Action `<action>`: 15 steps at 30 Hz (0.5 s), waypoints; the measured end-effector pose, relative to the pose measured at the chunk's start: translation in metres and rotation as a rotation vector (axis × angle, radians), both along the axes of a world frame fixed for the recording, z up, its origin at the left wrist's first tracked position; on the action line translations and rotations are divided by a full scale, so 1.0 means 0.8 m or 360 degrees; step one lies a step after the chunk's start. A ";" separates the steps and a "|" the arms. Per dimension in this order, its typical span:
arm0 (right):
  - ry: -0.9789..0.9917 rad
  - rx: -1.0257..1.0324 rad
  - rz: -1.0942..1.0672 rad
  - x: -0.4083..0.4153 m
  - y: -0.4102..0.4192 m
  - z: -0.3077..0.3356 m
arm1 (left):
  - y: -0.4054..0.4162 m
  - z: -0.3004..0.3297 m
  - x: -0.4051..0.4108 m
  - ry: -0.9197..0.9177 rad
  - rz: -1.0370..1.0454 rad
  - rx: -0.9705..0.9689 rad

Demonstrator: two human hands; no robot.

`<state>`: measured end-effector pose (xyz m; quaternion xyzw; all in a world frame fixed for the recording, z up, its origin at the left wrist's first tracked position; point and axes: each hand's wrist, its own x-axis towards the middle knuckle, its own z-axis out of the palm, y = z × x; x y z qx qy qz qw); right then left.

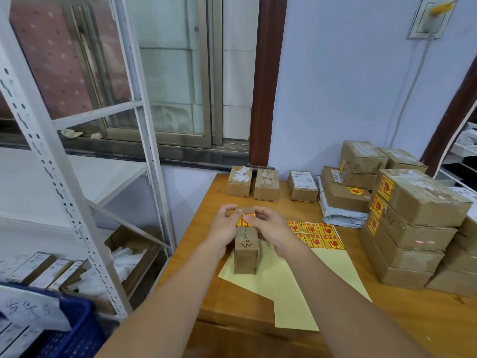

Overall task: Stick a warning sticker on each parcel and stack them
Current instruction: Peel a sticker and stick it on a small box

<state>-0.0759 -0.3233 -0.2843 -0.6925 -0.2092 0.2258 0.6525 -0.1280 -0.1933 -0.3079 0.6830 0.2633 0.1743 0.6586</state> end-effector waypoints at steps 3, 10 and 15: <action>-0.0008 0.0001 -0.0007 -0.002 -0.001 0.001 | 0.004 0.003 0.005 0.0028 0.0019 -0.0066; -0.0099 -0.0039 -0.0022 -0.003 0.001 -0.004 | 0.003 0.002 0.007 0.0006 0.0036 -0.0077; -0.0163 -0.0059 -0.0055 -0.008 0.002 -0.006 | 0.006 0.002 0.002 -0.0017 0.0045 -0.0090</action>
